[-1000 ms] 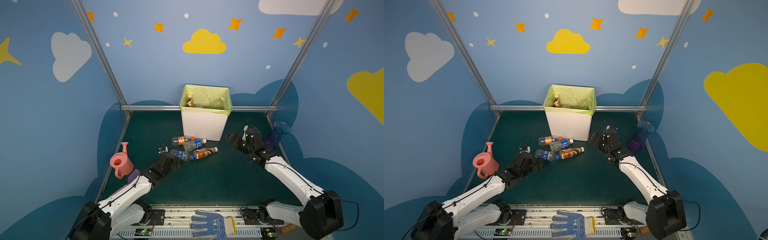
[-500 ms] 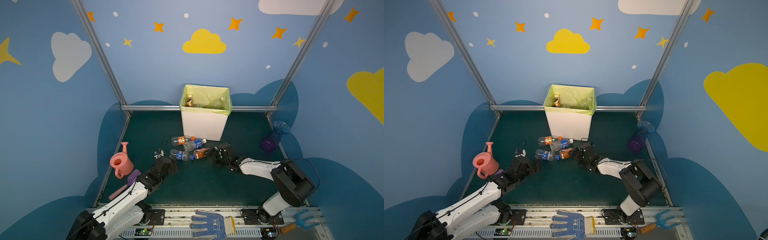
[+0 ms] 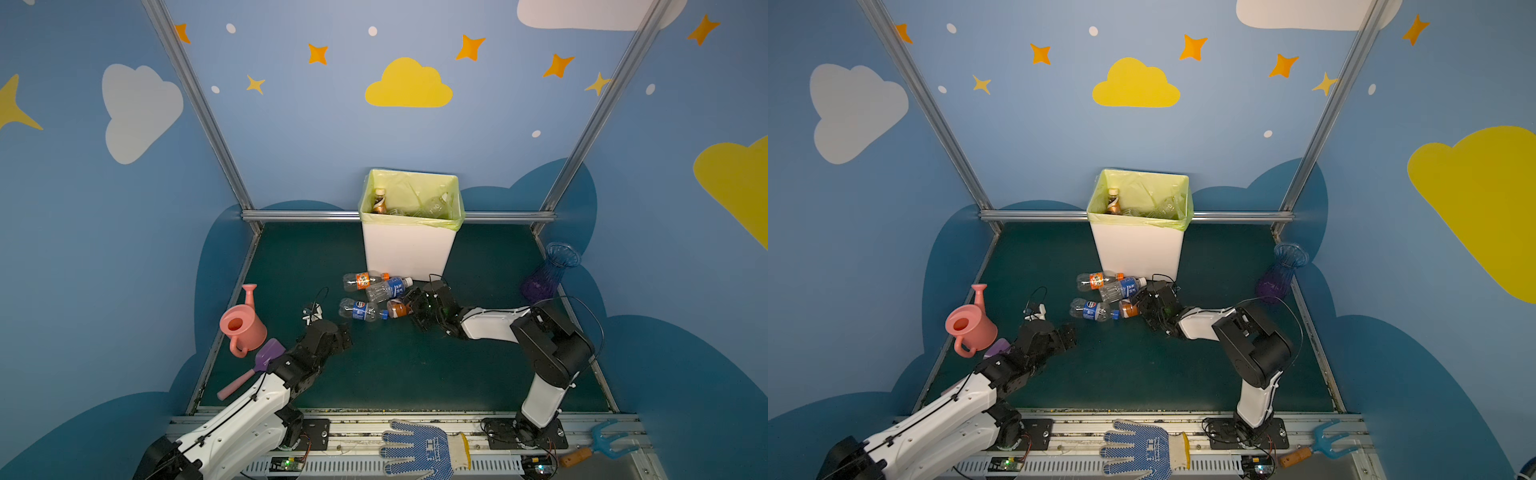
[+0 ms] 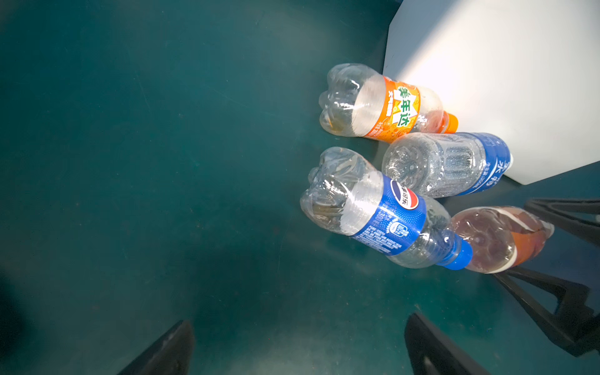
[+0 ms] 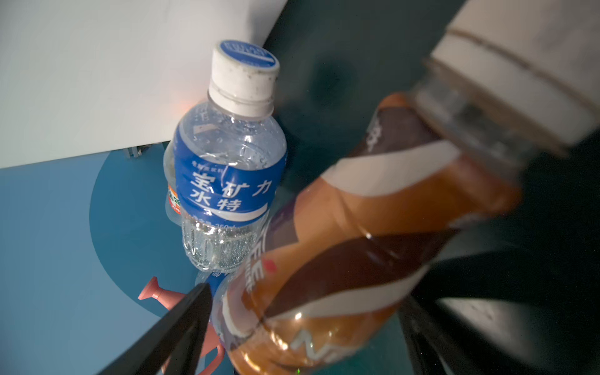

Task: Throw the plastic bottles in the bin
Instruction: 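Close the right gripper on the brown Nescafe bottle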

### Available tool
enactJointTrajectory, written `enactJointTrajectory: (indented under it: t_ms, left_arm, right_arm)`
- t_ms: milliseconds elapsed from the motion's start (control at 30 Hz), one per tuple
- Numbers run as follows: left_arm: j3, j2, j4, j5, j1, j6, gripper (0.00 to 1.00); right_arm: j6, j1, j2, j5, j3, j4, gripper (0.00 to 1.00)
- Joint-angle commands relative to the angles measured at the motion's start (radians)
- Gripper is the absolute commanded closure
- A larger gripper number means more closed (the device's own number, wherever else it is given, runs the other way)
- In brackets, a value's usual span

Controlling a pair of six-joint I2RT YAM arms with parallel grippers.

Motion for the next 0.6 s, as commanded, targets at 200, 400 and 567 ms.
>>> enactJointTrajectory:
  t_ms: [200,400,567]
  left_arm:
    - [-0.002,-0.009,0.009,-0.009,-0.003,0.003,0.00]
    - [-0.001,0.004,0.020,-0.011,0.000,0.005,0.00]
    - [0.002,0.007,0.023,-0.012,-0.001,0.006,0.00]
  right_arm:
    - [0.026,-0.024,0.055,0.022,0.040,-0.082,0.24]
    - [0.022,-0.057,0.038,0.005,0.008,-0.065,0.45]
    - [-0.011,-0.077,-0.007,0.010,-0.018,-0.081,0.53]
